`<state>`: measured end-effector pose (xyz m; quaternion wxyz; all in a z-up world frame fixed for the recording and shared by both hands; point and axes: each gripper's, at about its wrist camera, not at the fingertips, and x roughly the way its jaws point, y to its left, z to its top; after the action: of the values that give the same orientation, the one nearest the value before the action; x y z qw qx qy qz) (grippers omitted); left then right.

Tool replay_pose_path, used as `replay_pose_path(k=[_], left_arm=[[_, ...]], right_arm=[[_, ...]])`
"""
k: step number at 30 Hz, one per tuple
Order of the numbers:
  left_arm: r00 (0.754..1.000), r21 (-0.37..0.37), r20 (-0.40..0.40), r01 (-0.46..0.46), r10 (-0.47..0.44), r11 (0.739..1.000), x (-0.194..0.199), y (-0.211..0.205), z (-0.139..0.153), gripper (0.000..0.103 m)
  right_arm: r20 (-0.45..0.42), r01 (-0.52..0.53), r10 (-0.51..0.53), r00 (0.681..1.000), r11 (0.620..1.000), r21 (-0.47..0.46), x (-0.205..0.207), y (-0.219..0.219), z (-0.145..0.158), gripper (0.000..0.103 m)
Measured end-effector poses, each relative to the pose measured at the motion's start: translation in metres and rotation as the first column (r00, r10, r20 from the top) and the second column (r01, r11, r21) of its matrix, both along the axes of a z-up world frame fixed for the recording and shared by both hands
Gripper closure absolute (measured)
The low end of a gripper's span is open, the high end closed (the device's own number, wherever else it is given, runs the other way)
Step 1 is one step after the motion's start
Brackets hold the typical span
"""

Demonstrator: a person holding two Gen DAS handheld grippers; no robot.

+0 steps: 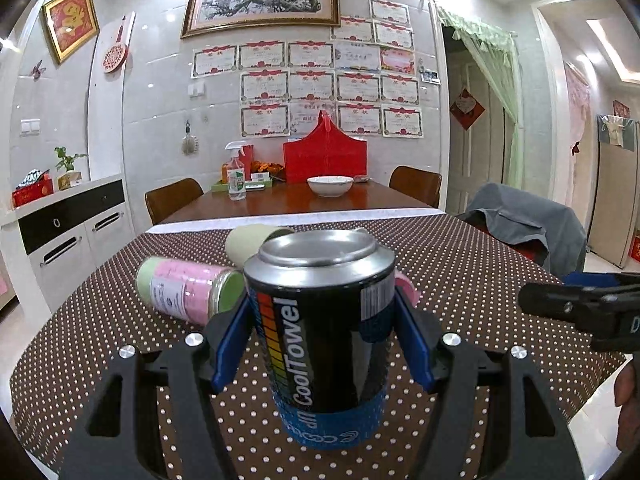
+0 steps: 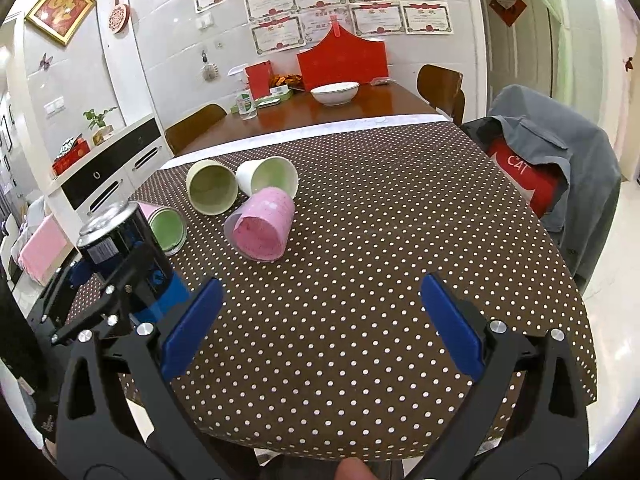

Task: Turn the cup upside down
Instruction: 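Lift the can with the left gripper and carry it toward the cups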

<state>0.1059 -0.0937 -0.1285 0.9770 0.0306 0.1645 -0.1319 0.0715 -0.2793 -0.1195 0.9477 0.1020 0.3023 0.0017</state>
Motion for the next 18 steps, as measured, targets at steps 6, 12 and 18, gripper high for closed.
replay_pose_path(k=[6, 12, 18], left_arm=[[1.000, 0.014, 0.017, 0.004, -0.004, 1.000, -0.009, 0.001, -0.014, 0.037], [1.000, 0.037, 0.030, -0.010, 0.009, 0.999, -0.021, 0.004, -0.025, 0.037], [0.999, 0.057, 0.017, -0.030, 0.029, 0.998, -0.029, 0.007, -0.025, 0.036]], right_arm=[[0.010, 0.001, -0.001, 1.000, 1.000, -0.002, -0.005, 0.000, -0.002, 0.006], [0.023, -0.008, 0.009, 1.000, 1.000, -0.010, -0.012, 0.004, 0.001, 0.006], [0.033, -0.026, 0.026, 0.999, 1.000, -0.010, -0.014, 0.011, 0.005, 0.006]])
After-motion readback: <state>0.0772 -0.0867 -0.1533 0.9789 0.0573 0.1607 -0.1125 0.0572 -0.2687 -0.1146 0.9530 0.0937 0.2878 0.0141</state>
